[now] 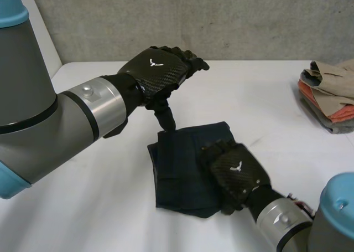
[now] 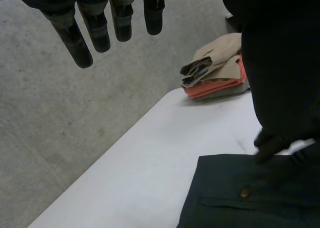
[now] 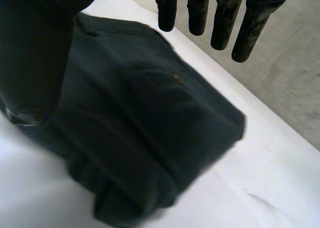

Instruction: Fold the laundry.

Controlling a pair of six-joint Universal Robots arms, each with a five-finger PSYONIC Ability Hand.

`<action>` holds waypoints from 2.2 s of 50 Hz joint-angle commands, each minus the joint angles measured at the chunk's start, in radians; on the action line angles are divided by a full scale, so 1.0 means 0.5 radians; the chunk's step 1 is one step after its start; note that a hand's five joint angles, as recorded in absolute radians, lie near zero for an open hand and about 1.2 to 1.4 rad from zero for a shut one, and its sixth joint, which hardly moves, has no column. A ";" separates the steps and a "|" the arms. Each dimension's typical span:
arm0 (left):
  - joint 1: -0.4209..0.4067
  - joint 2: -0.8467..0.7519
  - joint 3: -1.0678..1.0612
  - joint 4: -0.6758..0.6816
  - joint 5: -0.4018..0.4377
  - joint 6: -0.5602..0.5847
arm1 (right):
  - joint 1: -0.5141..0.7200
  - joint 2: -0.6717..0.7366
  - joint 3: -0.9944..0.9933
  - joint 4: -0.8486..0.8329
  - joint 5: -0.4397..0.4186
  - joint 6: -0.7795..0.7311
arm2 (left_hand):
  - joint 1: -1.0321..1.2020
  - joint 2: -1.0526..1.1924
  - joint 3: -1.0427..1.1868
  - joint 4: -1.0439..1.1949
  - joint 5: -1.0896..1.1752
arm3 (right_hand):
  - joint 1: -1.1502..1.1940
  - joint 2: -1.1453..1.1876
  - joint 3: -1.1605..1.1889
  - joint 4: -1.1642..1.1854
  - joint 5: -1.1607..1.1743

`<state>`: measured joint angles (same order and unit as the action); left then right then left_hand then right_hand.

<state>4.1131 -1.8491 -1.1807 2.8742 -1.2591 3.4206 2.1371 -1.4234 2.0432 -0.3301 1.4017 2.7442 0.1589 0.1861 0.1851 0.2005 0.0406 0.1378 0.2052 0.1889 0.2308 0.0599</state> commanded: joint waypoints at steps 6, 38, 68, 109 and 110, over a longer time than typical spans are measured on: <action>-0.007 -0.005 0.027 0.001 0.085 -0.003 | 0.092 0.300 0.074 -0.346 -0.018 -0.046 | 0.039 -0.016 -0.014 -0.044 -0.074 | 0.073 -0.061 -0.029 -0.113 -0.120; -0.001 -0.020 -0.035 0.001 0.088 -0.006 | 0.073 0.920 -0.659 -0.601 0.068 -0.297 | 0.033 -0.021 -0.020 -0.050 -0.080 | 0.747 0.613 0.645 0.561 0.554; 0.014 -0.008 -0.032 0.004 0.088 -0.003 | -0.813 1.061 -1.264 -0.085 -0.667 -0.527 | 0.031 -0.023 -0.021 -0.052 -0.081 | 2.517 2.382 2.415 2.331 2.324; 0.002 0.053 -0.016 0.004 0.064 -0.006 | -1.792 1.555 -2.537 -1.205 -1.367 0.786 | 0.039 -0.016 -0.014 -0.044 -0.074 | 2.517 2.382 2.415 2.331 2.324; -0.001 0.053 -0.016 0.004 0.064 -0.009 | -1.816 1.613 -2.537 -1.208 -1.416 0.786 | 0.039 -0.016 -0.014 -0.044 -0.074 | 2.517 2.382 2.415 2.331 2.324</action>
<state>4.1153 -1.8251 -1.1913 2.8762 -1.2274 3.4180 1.2898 -0.7130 0.7811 -0.9362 0.7919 3.1422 0.1589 0.1861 0.1851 0.2004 0.0405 0.8828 1.1583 1.1640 1.1933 0.9052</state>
